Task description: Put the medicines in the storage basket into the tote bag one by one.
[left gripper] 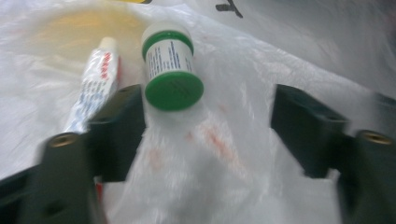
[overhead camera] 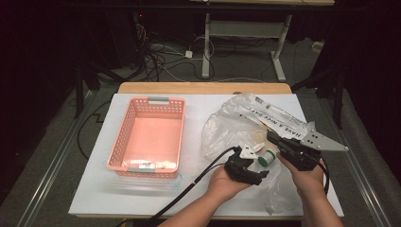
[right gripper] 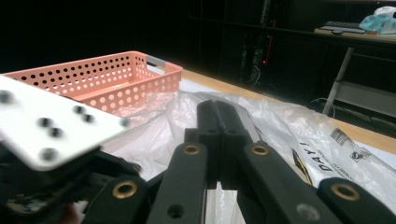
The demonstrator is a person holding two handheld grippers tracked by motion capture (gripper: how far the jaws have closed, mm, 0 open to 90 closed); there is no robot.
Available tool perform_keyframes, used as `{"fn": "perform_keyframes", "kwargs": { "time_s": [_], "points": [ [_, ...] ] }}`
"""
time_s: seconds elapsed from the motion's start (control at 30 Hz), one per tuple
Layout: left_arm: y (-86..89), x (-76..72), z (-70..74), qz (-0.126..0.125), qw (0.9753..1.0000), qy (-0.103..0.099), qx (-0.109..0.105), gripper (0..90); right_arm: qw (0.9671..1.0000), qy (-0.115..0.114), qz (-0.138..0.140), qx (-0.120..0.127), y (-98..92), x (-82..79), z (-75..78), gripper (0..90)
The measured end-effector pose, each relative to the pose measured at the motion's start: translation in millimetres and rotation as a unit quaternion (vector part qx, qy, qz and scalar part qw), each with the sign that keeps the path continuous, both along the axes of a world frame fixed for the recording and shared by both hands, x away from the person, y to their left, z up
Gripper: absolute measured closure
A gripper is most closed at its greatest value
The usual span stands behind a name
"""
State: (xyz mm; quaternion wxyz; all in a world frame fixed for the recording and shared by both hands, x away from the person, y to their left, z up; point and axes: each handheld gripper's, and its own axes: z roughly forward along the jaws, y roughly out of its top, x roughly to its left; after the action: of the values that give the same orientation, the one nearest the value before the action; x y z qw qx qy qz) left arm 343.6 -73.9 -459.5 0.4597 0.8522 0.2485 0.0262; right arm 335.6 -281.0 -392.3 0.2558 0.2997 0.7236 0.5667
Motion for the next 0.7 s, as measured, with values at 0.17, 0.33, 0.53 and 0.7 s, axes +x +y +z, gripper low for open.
{"fn": "perform_keyframes", "kwargs": {
  "time_s": [0.17,0.33,0.53,0.7],
  "points": [
    [15.3,-10.9,2.0,-0.005,1.0000,0.001,0.001,17.8,1.0000,0.001,-0.001,-0.001,0.8,-0.3,-0.3,90.0],
    [32.0,-19.5,4.6,-0.006,0.9999,0.000,-0.009,13.8,1.0000,0.002,0.001,-0.003,1.8,-0.4,-0.7,90.0],
    [49.6,-28.8,7.7,-0.007,0.9999,0.001,-0.014,0.0,1.0000,-0.005,0.003,-0.007,1.8,0.4,-0.7,90.0],
    [60.2,-35.4,11.0,-0.013,0.9998,0.000,-0.012,0.0,1.0000,0.003,0.001,-0.004,2.8,-0.4,-1.4,90.0]
  ]
}}
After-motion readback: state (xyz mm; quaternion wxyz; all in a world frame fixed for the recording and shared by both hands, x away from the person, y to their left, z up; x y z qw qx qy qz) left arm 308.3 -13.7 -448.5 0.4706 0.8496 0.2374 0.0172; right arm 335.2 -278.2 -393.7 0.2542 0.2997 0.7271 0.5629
